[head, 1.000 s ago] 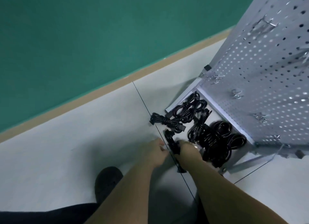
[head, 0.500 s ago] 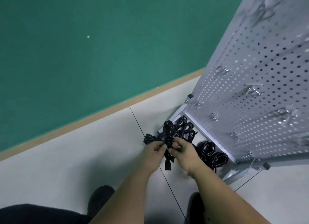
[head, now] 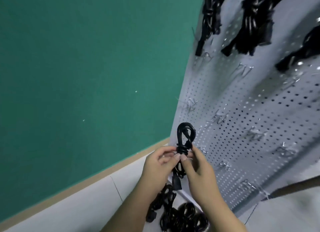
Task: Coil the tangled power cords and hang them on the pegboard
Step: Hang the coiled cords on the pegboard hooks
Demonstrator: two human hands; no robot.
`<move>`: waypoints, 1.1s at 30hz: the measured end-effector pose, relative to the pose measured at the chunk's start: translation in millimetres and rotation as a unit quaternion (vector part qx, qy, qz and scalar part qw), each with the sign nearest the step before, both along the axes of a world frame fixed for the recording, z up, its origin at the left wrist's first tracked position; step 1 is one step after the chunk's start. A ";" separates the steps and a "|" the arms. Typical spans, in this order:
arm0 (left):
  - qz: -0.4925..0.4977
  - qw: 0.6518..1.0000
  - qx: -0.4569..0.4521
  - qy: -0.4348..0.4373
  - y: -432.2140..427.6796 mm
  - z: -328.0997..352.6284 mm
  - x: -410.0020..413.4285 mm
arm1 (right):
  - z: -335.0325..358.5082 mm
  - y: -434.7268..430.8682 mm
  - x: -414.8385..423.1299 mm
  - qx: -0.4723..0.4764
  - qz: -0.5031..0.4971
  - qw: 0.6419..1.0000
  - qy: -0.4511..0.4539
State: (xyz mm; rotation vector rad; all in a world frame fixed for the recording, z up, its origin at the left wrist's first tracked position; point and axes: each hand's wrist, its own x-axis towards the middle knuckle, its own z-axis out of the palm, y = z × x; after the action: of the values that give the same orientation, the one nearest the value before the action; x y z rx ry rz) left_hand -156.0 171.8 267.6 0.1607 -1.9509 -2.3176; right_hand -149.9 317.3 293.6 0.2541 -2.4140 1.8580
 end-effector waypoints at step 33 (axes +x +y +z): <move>-0.205 0.921 -0.107 0.315 165.2 296.3 3.2 | 263.7 165.3 66.1 0.055 -0.115 0.939 0.319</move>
State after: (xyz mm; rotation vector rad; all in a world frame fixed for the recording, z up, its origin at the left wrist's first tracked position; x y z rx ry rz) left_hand -152.8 337.0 563.9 -0.9714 -1.9690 -1.9544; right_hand -83.7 482.6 557.3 0.4749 -1.9891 1.2788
